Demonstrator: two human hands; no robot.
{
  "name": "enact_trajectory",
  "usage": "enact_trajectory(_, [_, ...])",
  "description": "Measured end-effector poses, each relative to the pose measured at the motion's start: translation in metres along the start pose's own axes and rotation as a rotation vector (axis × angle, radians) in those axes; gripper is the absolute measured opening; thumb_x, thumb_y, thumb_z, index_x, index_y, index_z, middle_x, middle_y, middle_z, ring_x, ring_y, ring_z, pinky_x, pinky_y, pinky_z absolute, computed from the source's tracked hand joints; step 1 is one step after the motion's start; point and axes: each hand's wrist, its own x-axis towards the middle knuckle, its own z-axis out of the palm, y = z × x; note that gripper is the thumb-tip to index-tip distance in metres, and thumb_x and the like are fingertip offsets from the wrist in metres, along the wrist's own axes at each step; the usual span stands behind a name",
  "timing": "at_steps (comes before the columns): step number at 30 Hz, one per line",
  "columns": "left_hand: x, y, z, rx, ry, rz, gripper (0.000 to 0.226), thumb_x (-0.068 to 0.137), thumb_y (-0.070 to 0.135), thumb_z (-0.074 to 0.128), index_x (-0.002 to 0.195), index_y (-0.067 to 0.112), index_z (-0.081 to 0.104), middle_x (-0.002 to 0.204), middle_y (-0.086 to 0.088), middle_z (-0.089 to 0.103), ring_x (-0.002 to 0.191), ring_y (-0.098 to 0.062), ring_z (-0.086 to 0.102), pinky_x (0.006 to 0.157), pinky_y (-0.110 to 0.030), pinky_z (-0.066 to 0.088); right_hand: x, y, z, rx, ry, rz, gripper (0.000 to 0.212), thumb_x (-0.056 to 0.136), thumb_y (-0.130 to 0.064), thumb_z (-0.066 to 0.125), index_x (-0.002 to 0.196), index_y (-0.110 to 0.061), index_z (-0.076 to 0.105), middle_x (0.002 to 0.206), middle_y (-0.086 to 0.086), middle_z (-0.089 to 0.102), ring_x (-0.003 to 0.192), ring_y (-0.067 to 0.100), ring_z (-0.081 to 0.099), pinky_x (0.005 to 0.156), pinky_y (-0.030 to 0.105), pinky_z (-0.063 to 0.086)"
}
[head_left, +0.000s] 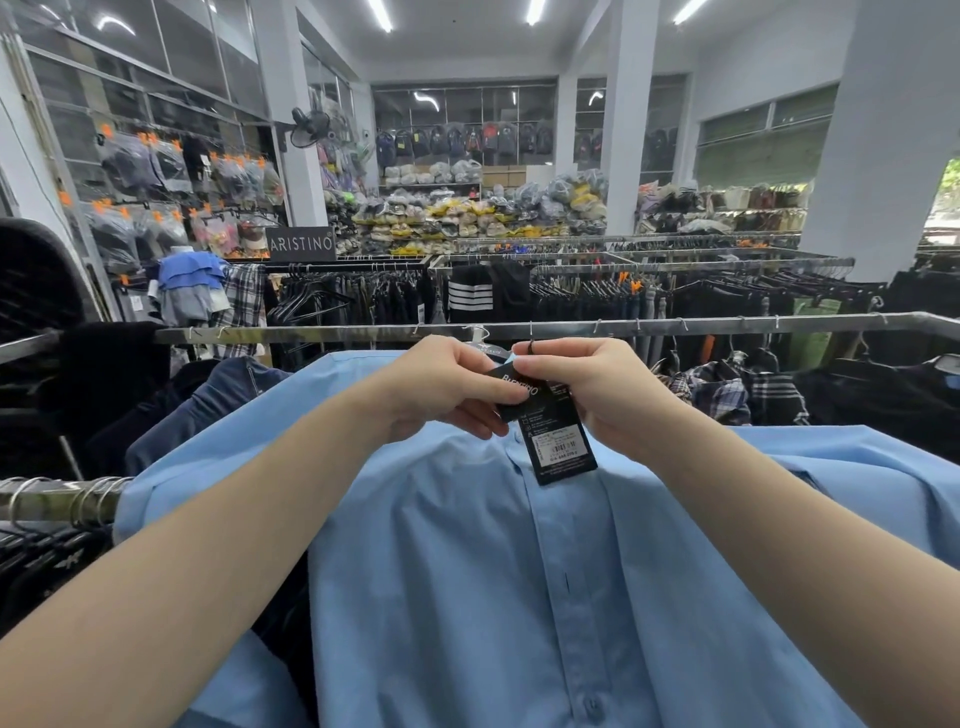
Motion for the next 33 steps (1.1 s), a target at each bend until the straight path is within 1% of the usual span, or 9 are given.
enact_trajectory(5, [0.002, -0.002, -0.007, -0.031, 0.002, -0.061, 0.010, 0.081, 0.015, 0.080, 0.084, 0.006, 0.077, 0.083, -0.018, 0.075, 0.066, -0.023, 0.072, 0.064, -0.029, 0.061, -0.003, -0.002, -0.008, -0.034, -0.092, 0.060, 0.016, 0.086, -0.003, 0.065, 0.100, 0.000, 0.073, 0.090, 0.015, 0.074, 0.077, 0.024, 0.070, 0.075, 0.037, 0.058])
enact_trajectory(9, [0.003, -0.007, -0.016, -0.038, 0.007, -0.116, 0.014, 0.079, 0.015, 0.081, 0.085, 0.003, 0.075, 0.078, -0.016, 0.073, 0.062, -0.023, 0.069, 0.059, -0.028, 0.059, -0.009, 0.000, -0.015, -0.191, -0.155, 0.075, 0.021, 0.086, 0.009, 0.060, 0.099, 0.001, 0.074, 0.091, 0.022, 0.075, 0.072, 0.027, 0.070, 0.073, 0.038, 0.061])
enact_trajectory(11, [0.002, -0.010, -0.018, -0.046, -0.014, -0.160, 0.013, 0.079, 0.013, 0.081, 0.085, 0.003, 0.075, 0.074, -0.015, 0.071, 0.059, -0.022, 0.069, 0.054, -0.027, 0.057, -0.012, 0.001, -0.017, -0.256, -0.190, 0.075, 0.022, 0.085, 0.010, 0.062, 0.101, 0.002, 0.074, 0.093, 0.026, 0.074, 0.073, 0.029, 0.070, 0.070, 0.036, 0.062])
enact_trajectory(15, [-0.006, -0.015, -0.017, -0.015, -0.108, -0.227, 0.009, 0.078, 0.009, 0.079, 0.084, 0.003, 0.074, 0.070, -0.012, 0.070, 0.053, -0.018, 0.066, 0.045, -0.021, 0.053, -0.017, 0.003, -0.017, -0.328, -0.237, 0.119, 0.022, 0.079, 0.008, 0.072, 0.101, 0.004, 0.073, 0.083, 0.022, 0.074, 0.062, 0.025, 0.070, 0.058, 0.031, 0.058])
enact_trajectory(18, [-0.012, -0.016, -0.017, 0.030, -0.182, -0.218, 0.007, 0.078, 0.005, 0.079, 0.084, 0.005, 0.074, 0.070, -0.010, 0.070, 0.054, -0.016, 0.063, 0.042, -0.019, 0.047, -0.020, 0.003, -0.017, -0.353, -0.255, 0.144, 0.025, 0.075, 0.008, 0.076, 0.099, 0.006, 0.070, 0.078, 0.018, 0.073, 0.060, 0.023, 0.069, 0.054, 0.029, 0.056])
enact_trajectory(21, [-0.014, -0.017, -0.019, 0.053, -0.198, -0.199, 0.008, 0.081, 0.007, 0.077, 0.086, 0.003, 0.073, 0.068, -0.007, 0.069, 0.055, -0.015, 0.060, 0.041, -0.019, 0.042, -0.021, 0.004, -0.017, -0.367, -0.264, 0.140, 0.022, 0.072, 0.008, 0.078, 0.092, 0.003, 0.069, 0.074, 0.015, 0.072, 0.061, 0.021, 0.069, 0.048, 0.026, 0.047])
enact_trajectory(27, [-0.016, -0.020, -0.019, 0.116, -0.236, -0.210, 0.002, 0.081, 0.009, 0.077, 0.079, 0.009, 0.077, 0.068, -0.009, 0.062, 0.052, -0.014, 0.051, 0.040, -0.017, 0.036, -0.021, 0.009, -0.019, -0.462, -0.358, 0.161, 0.019, 0.065, -0.004, 0.085, 0.080, -0.008, 0.074, 0.075, 0.008, 0.068, 0.074, 0.025, 0.051, 0.058, 0.027, 0.037])
enact_trajectory(31, [-0.016, -0.019, -0.020, 0.112, -0.263, -0.217, 0.006, 0.085, 0.010, 0.074, 0.083, 0.007, 0.078, 0.069, -0.008, 0.060, 0.049, -0.010, 0.048, 0.040, -0.017, 0.037, -0.022, 0.010, -0.021, -0.496, -0.383, 0.152, 0.022, 0.063, -0.011, 0.085, 0.080, -0.005, 0.074, 0.079, 0.010, 0.068, 0.078, 0.025, 0.051, 0.068, 0.035, 0.035])
enact_trajectory(33, [-0.016, -0.020, -0.021, 0.101, -0.268, -0.217, 0.008, 0.086, 0.009, 0.072, 0.082, 0.008, 0.079, 0.069, -0.008, 0.059, 0.050, -0.010, 0.047, 0.041, -0.016, 0.037, -0.022, 0.010, -0.022, -0.512, -0.388, 0.143, 0.019, 0.065, -0.011, 0.084, 0.081, -0.004, 0.074, 0.079, 0.010, 0.068, 0.077, 0.024, 0.050, 0.068, 0.035, 0.034])
